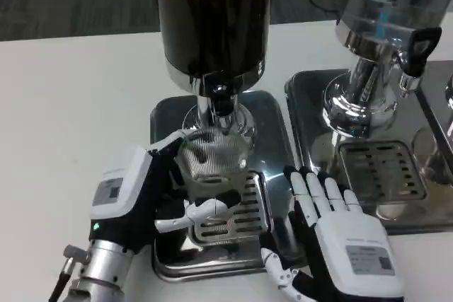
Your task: Grasp the cup under the faucet to collect the drink, then remove the cup.
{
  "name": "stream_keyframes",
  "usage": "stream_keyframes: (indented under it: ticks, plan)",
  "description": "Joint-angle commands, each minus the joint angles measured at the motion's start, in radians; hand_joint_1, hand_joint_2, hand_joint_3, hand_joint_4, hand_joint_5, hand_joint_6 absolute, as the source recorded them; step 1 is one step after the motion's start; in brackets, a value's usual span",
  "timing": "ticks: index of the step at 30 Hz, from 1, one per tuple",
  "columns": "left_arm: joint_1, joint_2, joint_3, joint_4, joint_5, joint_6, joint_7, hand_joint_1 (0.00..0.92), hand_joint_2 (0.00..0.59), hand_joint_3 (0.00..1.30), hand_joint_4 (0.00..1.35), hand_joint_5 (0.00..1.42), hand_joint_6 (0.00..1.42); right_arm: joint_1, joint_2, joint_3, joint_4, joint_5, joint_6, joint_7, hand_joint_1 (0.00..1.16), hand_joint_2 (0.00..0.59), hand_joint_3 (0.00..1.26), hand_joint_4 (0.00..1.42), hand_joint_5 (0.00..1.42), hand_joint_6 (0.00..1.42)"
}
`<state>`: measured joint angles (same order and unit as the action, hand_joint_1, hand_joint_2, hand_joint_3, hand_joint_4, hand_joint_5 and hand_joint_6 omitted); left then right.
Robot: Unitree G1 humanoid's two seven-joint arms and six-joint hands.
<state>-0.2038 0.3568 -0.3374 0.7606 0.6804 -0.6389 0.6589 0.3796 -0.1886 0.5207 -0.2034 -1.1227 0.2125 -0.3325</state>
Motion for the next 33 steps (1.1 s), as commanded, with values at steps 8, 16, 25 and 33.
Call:
stream_keyframes:
  ticks: [8, 16, 25, 33]
  plan:
    - [0.045, 0.049, -0.005, -0.034, 0.037, 0.040, 0.005, 0.001, 0.001, 0.01, 0.14, 0.45, 0.45, -0.004, 0.000, -0.005, 0.000, 0.007, -0.004, -0.016, 0.14, 0.398, 0.00, 0.00, 0.00, 0.02]
    - [0.151, 0.097, 0.095, -0.134, -0.045, 0.004, -0.004, 0.000, 0.000, 0.01, 0.14, 0.44, 0.45, -0.001, 0.000, -0.011, -0.002, 0.016, -0.006, -0.027, 0.13, 0.386, 0.00, 0.00, 0.00, 0.03]
    - [0.236, 0.122, 0.190, -0.248, -0.094, -0.012, -0.012, 0.000, 0.000, 0.00, 0.00, 0.25, 0.17, 0.000, -0.004, -0.017, -0.001, 0.019, -0.004, -0.032, 0.13, 0.382, 0.00, 0.00, 0.00, 0.03]
    - [0.316, 0.196, 0.282, -0.442, -0.210, -0.139, -0.162, 0.000, 0.005, 0.00, 0.00, 0.08, 0.00, -0.001, -0.009, -0.029, -0.005, 0.023, -0.009, -0.029, 0.13, 0.382, 0.00, 0.00, 0.00, 0.02]
